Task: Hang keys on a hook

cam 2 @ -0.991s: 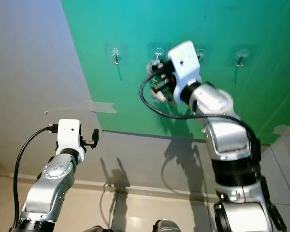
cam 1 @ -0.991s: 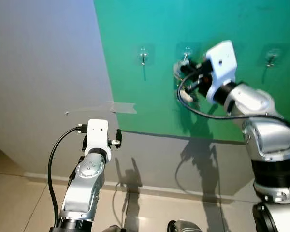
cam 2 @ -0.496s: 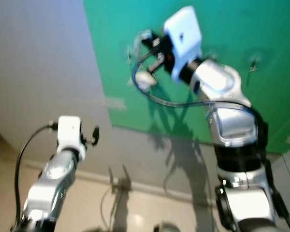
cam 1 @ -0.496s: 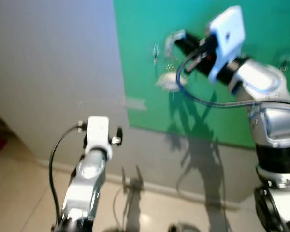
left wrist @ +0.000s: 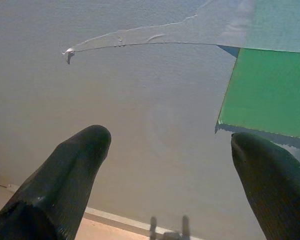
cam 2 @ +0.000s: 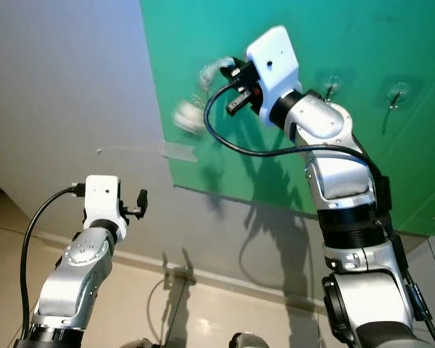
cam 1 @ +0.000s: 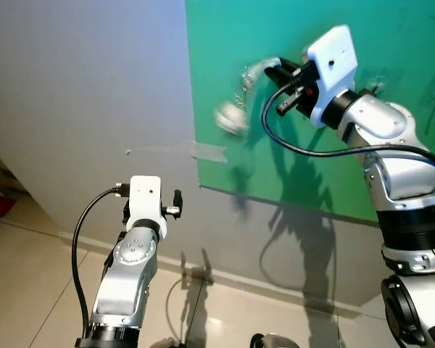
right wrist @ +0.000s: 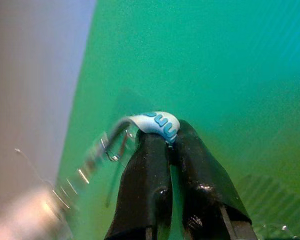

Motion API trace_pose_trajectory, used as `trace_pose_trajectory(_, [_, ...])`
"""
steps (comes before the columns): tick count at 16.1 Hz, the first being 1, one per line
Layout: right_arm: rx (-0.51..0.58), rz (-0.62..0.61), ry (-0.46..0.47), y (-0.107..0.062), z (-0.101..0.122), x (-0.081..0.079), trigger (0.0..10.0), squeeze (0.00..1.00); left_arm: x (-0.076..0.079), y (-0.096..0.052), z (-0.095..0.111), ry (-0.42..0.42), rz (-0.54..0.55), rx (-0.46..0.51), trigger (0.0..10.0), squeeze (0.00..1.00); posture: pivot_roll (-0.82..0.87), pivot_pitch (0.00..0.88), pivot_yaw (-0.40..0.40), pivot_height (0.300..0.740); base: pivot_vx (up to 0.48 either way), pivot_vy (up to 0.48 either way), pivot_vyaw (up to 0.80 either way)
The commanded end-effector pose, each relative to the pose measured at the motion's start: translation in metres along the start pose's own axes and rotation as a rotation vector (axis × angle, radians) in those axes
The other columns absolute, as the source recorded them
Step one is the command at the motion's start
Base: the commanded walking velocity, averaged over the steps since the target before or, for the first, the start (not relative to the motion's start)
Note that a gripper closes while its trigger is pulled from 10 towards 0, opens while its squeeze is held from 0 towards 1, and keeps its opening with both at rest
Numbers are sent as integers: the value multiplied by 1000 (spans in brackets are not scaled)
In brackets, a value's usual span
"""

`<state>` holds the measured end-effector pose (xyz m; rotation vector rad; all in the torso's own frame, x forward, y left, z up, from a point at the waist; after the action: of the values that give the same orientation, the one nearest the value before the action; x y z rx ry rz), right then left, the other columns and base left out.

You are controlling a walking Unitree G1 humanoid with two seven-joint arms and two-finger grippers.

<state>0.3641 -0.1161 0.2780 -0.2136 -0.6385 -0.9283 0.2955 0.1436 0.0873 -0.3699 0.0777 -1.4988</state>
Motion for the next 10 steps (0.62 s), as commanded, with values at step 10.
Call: trace_pose_trajectory(10, [60,39,-101,32,6,-9,0,0,-3,-3,0,-9,32,10,10000,0,-62,0,-10,740,0,0,0])
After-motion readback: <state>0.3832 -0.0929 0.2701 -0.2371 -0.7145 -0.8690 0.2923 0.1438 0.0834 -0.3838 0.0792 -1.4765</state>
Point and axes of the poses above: a point about 5 cm out from each wrist's last joint towards the gripper, its own y axis pointing out of the wrist towards the gripper, its own z axis along the axis of the wrist's last joint, x = y × z, the point moved 2 cm from there along y, pointing out of the wrist towards the gripper, and after that the axes turned 14 degrees about -y, right-handed, at the moved point
